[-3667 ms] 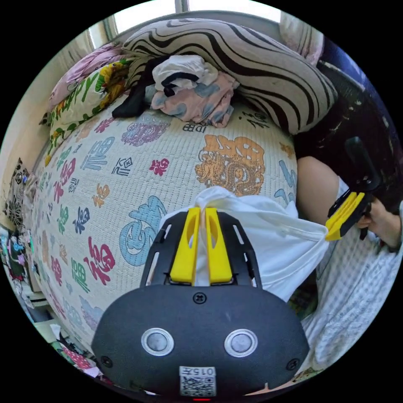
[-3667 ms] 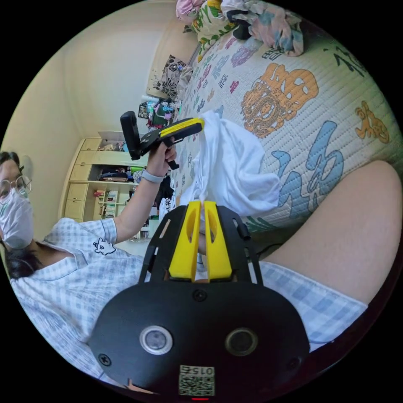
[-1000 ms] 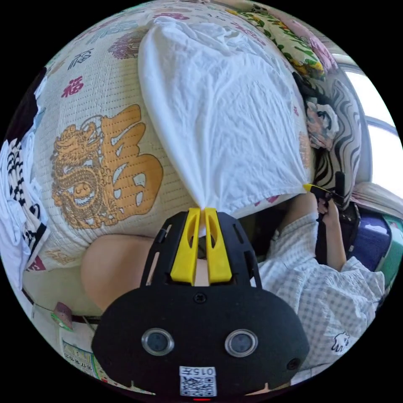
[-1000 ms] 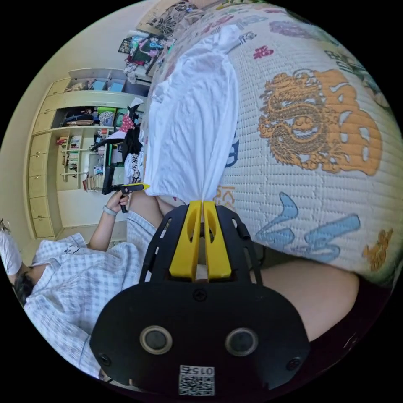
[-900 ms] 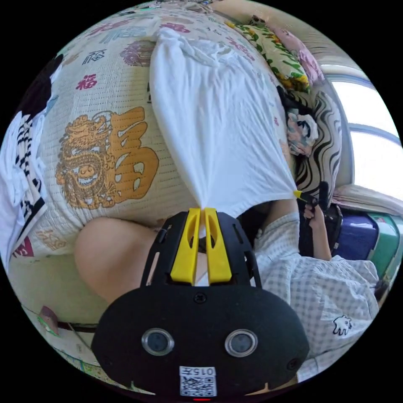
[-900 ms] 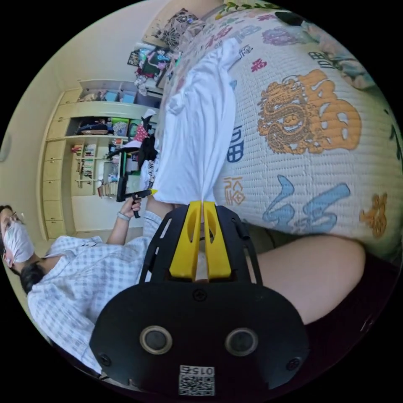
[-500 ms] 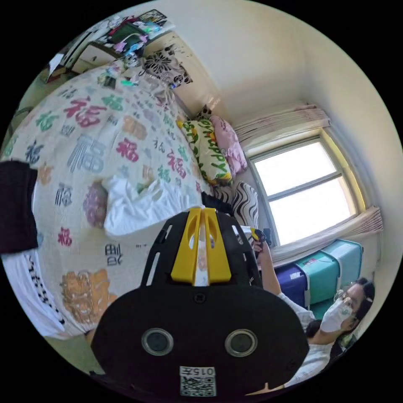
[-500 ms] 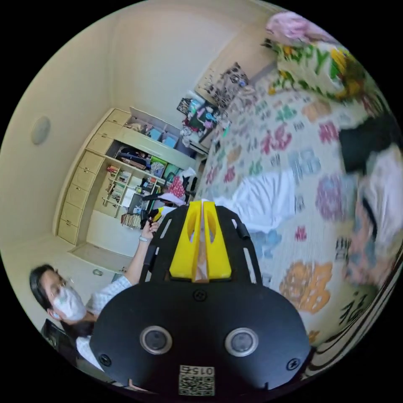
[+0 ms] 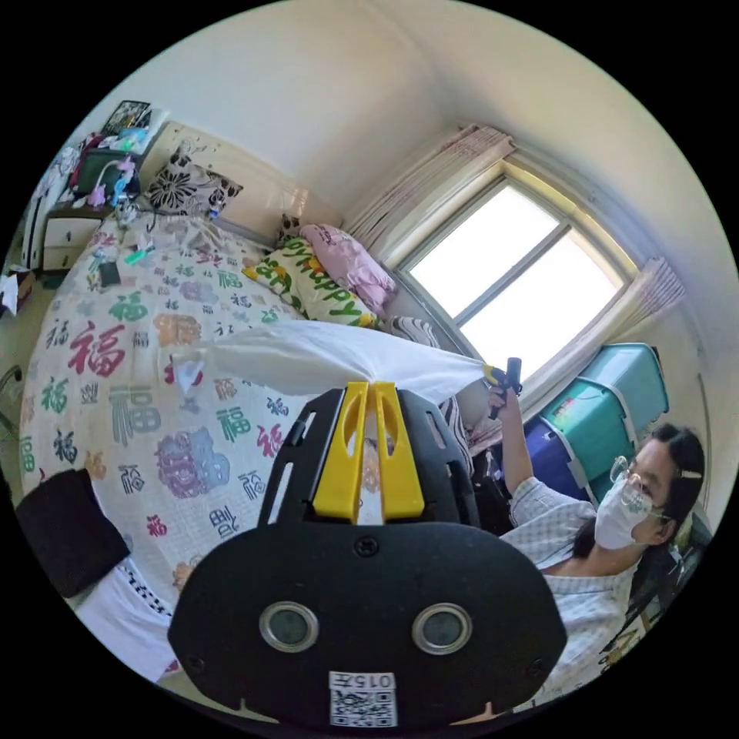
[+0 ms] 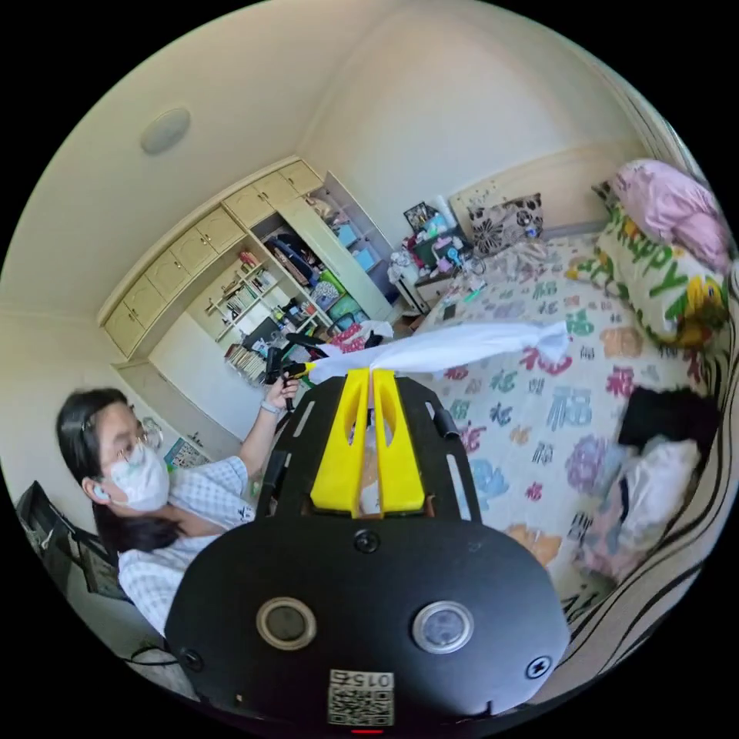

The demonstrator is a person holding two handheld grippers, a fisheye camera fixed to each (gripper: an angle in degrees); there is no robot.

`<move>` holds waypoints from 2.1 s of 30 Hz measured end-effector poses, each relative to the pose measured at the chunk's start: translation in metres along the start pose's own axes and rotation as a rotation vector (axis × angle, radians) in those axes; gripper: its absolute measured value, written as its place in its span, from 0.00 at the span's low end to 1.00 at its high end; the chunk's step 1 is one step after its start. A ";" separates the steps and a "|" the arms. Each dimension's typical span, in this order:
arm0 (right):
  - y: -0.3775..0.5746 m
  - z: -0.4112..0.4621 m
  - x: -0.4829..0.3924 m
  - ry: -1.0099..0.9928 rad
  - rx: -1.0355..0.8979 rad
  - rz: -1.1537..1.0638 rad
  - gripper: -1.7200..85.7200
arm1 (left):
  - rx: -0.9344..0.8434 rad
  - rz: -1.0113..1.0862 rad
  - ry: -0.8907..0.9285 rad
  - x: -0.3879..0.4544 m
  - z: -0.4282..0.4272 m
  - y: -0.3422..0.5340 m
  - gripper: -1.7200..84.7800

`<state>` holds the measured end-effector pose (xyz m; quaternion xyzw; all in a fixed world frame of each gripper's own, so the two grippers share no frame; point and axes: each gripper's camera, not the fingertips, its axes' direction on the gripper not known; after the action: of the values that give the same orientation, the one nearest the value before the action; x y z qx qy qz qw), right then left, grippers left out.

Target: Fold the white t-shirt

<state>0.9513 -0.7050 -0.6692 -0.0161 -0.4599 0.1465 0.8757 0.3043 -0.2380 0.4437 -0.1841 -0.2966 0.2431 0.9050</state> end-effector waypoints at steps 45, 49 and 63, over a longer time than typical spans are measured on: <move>0.151 0.112 0.315 0.353 -0.271 0.581 0.10 | -0.086 -0.571 -0.415 -0.346 0.104 0.072 0.11; 0.119 0.123 0.374 0.364 -0.251 0.632 0.14 | -0.145 -0.545 -0.366 -0.363 0.124 0.068 0.04; 0.148 0.070 0.420 0.413 -0.205 0.800 0.03 | 0.233 -0.505 -0.616 -0.332 0.019 0.176 0.11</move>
<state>1.0831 -0.4568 -0.3169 -0.3075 -0.2457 0.4205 0.8175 -0.0001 -0.2736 0.2257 0.0796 -0.5597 0.0892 0.8200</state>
